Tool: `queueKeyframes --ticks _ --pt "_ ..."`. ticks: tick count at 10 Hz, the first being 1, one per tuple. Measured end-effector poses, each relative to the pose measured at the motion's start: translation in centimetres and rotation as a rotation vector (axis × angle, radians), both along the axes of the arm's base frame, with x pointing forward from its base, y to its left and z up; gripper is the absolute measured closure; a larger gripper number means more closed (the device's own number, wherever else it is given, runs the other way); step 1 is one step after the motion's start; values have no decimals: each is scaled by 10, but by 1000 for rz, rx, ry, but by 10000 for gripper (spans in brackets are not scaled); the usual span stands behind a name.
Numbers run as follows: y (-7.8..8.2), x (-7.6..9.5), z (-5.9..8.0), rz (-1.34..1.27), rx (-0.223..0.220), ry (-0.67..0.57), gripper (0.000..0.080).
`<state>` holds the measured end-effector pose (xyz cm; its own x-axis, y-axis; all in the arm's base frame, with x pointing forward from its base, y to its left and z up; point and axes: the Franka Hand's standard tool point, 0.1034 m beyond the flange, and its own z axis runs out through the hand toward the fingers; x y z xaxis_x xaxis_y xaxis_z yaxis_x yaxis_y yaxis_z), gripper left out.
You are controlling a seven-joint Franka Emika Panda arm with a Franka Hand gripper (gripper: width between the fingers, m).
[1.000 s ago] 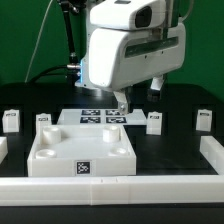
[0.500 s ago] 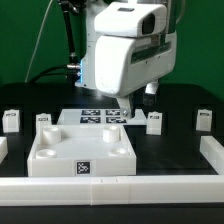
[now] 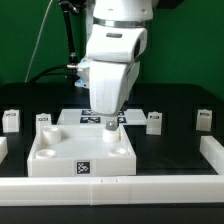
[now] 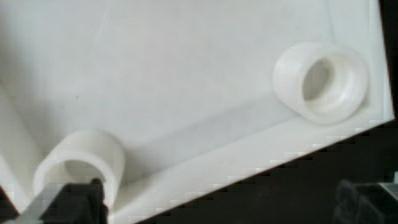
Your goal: Assemble one leg
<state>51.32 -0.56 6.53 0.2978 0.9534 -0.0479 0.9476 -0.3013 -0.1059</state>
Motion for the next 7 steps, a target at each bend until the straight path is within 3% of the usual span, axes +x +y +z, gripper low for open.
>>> queueKeyframes --ticks 4,7 --pt "-4 -2 -5 111 15 -49 150" --pt "-18 -29 -18 317 35 -88 150"
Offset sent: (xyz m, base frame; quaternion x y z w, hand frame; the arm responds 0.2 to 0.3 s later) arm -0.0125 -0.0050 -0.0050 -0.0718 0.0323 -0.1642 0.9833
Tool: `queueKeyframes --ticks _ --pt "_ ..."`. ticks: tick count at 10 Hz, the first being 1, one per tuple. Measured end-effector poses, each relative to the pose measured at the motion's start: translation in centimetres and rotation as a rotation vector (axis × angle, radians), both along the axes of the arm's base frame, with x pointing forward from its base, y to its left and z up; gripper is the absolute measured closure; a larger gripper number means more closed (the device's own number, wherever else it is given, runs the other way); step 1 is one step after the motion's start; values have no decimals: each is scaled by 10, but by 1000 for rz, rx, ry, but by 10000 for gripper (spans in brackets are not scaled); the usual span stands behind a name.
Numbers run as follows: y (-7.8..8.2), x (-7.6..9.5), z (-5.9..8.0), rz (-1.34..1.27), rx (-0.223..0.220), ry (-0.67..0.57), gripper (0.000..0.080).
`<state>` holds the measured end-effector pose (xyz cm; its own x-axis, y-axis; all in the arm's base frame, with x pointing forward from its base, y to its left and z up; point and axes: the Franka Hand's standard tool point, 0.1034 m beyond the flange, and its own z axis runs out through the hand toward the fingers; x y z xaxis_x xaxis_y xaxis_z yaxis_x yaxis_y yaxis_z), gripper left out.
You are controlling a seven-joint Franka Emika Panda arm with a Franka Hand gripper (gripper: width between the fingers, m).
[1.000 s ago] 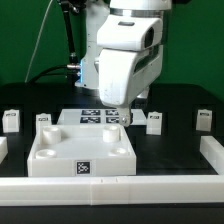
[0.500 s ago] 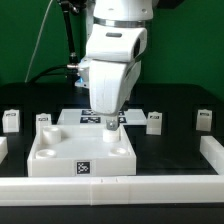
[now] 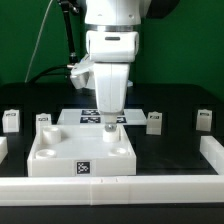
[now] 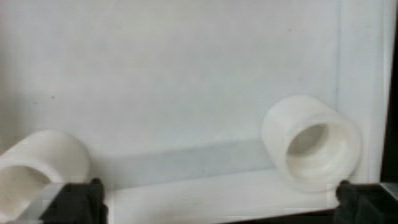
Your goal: Assemble one leg
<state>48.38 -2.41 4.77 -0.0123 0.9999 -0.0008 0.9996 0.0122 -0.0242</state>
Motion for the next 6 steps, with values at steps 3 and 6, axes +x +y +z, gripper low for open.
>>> queueKeyframes --ticks 3,6 --pt "-12 -11 -6 50 -6 -2 150" --pt "-12 -12 -7 49 -6 0 150"
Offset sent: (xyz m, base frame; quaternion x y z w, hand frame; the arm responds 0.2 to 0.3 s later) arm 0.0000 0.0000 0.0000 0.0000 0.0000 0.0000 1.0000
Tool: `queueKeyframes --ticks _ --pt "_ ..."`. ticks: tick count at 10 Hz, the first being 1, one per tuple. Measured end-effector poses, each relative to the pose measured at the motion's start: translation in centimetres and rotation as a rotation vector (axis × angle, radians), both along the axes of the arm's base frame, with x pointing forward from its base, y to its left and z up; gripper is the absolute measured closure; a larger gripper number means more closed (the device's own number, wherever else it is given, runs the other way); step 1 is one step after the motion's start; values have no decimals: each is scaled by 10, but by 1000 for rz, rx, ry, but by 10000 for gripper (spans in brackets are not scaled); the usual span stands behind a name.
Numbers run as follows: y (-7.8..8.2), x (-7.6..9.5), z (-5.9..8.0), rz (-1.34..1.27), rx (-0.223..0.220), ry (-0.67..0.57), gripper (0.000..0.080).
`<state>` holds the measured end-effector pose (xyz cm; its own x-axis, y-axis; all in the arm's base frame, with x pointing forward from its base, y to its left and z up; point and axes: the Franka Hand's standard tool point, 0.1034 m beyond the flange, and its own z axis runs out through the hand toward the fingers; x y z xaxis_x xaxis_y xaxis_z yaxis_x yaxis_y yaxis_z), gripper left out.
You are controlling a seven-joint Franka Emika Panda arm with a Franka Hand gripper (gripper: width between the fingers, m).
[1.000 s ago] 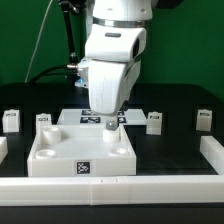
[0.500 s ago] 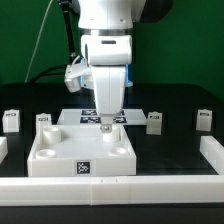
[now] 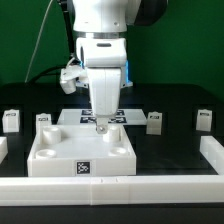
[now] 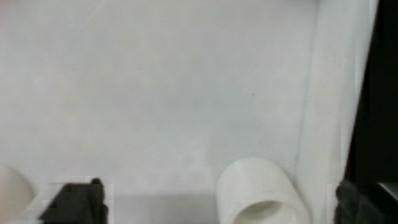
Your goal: Assemble one leg
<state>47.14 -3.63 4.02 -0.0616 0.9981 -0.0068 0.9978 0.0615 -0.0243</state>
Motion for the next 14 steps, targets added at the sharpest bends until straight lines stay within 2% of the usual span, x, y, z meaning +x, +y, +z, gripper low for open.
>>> queueKeyframes --ticks 3,7,8,9,10,11,12,13,14 --pt "-8 -24 -13 -5 4 7 150" --pt "-16 -28 -33 -36 11 6 150" --pt "-14 -26 -34 -50 11 -2 237" --pt "-14 -27 -34 -51 11 -1 371" --pt "-15 -27 -34 -52 11 -1 371" --pt "-15 -27 -34 -52 11 -1 553" --pt "-15 -27 -34 -52 11 0 689" --pt "-15 -27 -34 -52 11 -1 689" --pt "-15 -27 -34 -52 11 -1 742"
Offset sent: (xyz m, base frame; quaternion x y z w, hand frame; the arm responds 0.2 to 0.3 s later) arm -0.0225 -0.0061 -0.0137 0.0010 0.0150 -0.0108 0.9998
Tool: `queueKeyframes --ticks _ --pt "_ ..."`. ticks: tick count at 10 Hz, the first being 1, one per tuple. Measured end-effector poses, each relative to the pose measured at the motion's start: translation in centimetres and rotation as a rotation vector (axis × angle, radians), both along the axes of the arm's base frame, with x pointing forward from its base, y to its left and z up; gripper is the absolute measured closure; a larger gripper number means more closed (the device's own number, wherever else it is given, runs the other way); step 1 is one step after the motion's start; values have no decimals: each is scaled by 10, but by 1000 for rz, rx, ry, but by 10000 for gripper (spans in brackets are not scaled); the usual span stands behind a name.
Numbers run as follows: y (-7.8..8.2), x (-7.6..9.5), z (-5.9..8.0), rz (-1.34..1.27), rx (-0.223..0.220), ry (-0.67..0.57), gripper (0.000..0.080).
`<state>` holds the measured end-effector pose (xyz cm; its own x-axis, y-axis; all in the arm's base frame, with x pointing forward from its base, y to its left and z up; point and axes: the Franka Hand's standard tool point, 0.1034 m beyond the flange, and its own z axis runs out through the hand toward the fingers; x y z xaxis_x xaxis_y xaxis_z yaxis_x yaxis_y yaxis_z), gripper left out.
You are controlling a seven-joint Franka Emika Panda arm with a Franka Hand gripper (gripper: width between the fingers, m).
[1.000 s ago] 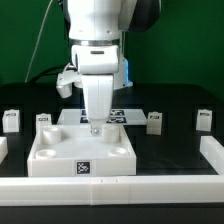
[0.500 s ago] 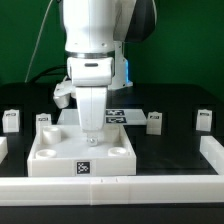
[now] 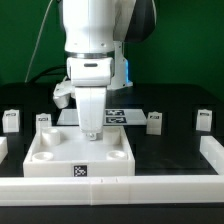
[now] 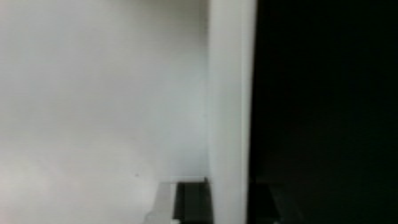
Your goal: Assemble one leg
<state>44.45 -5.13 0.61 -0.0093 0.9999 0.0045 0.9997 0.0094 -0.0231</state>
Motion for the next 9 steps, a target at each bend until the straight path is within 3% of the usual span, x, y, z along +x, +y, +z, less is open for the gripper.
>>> queueKeyframes --ticks 6,7,9 --pt "1 0 0 -1 0 0 742" --pt "9 0 0 -28 4 0 742" --pt "45 4 1 -56 20 -2 742"
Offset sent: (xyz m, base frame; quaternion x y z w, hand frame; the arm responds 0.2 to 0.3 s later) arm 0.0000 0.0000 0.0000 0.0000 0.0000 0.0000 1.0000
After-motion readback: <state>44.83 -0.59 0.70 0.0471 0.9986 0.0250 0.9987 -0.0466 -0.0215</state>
